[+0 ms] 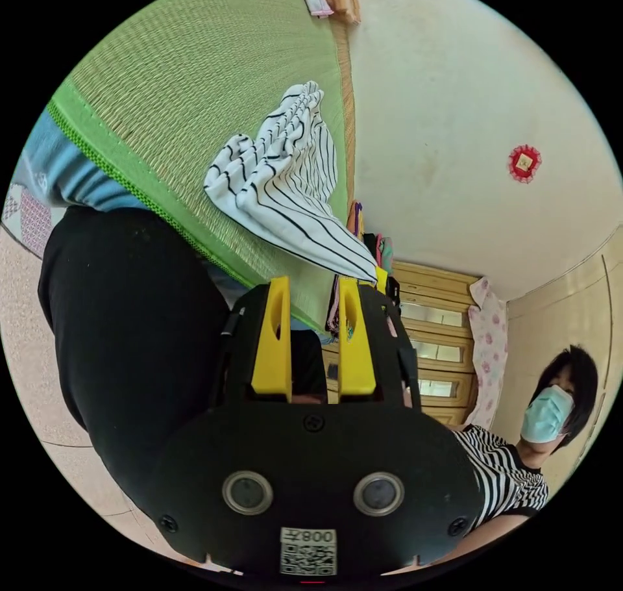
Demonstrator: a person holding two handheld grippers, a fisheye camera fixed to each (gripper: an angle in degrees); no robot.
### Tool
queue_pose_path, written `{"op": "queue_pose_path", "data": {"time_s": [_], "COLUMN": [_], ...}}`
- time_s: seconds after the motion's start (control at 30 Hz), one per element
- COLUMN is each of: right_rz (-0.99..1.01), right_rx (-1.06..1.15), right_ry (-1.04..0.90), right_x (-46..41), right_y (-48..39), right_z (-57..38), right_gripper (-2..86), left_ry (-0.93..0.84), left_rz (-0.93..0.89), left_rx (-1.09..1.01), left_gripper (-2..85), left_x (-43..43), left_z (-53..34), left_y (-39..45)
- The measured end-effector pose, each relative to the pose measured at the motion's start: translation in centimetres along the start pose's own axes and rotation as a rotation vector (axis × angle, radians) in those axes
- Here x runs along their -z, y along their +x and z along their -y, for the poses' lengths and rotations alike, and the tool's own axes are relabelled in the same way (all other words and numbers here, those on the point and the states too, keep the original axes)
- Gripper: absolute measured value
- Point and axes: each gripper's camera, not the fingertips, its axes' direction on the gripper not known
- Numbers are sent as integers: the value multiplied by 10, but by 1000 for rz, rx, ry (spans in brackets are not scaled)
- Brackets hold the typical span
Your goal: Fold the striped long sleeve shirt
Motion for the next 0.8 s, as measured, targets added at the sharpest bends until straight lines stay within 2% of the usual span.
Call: {"op": "queue_pose_path", "data": {"time_s": [0.53, 0.8], "right_rz": [2, 0], "right_rx": [21, 20], "right_ry": [13, 5], "right_x": [1, -2], "right_y": [-25, -25], "right_z": [20, 27], "right_gripper": [23, 23], "left_ry": [119, 156], "left_rz": [-143, -141], "left_rx": [133, 148], "left_gripper": [126, 118], "left_x": [-22, -23], "left_z": [-13, -20], "left_y": [-131, -167]}}
